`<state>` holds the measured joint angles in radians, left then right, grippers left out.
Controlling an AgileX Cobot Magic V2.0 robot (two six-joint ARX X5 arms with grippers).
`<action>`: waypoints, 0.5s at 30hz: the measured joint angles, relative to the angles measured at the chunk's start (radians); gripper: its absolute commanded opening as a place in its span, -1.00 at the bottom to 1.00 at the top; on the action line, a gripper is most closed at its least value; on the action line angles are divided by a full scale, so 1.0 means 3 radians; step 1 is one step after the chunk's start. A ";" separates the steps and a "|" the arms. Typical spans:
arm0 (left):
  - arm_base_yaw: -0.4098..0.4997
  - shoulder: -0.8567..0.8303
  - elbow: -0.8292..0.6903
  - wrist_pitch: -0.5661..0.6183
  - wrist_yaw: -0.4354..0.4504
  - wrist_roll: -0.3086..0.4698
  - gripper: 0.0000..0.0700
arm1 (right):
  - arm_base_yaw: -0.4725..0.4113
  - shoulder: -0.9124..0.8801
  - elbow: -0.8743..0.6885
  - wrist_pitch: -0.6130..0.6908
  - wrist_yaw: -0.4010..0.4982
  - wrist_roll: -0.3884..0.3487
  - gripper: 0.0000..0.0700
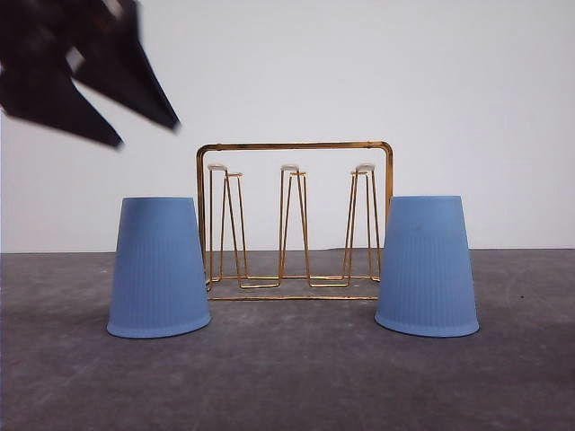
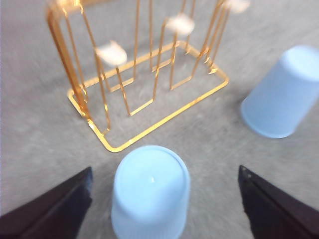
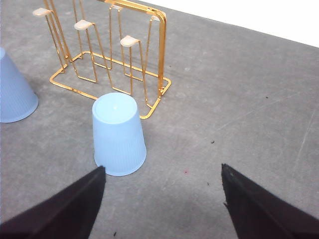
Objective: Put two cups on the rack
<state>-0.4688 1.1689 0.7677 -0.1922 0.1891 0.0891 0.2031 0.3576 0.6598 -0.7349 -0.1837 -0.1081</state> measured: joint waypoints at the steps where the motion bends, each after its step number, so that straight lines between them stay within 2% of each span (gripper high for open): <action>1: -0.0019 0.0087 0.0000 0.0067 -0.0009 -0.0001 0.71 | 0.0000 0.0000 0.0000 0.0001 0.0000 0.0000 0.34; 6: -0.0063 0.0487 0.0000 0.0305 -0.0117 -0.0003 0.71 | 0.0000 0.0000 0.0000 0.0000 0.0000 0.0000 0.34; 12: -0.0062 0.0858 0.0000 0.0317 -0.0125 -0.0111 0.68 | 0.0000 0.0000 0.0000 0.0000 0.0000 0.0000 0.34; 13: -0.0062 0.0896 0.0000 0.0325 -0.0127 -0.0132 0.64 | 0.0000 0.0000 0.0000 0.0000 0.0000 0.0000 0.34; 15: -0.0062 0.0945 0.0000 0.0331 -0.0136 -0.0184 0.35 | 0.0000 0.0000 0.0000 0.0000 0.0000 0.0000 0.34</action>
<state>-0.4873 1.4523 0.7677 -0.0929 0.1482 0.0340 0.2031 0.3576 0.6598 -0.7349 -0.1837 -0.1081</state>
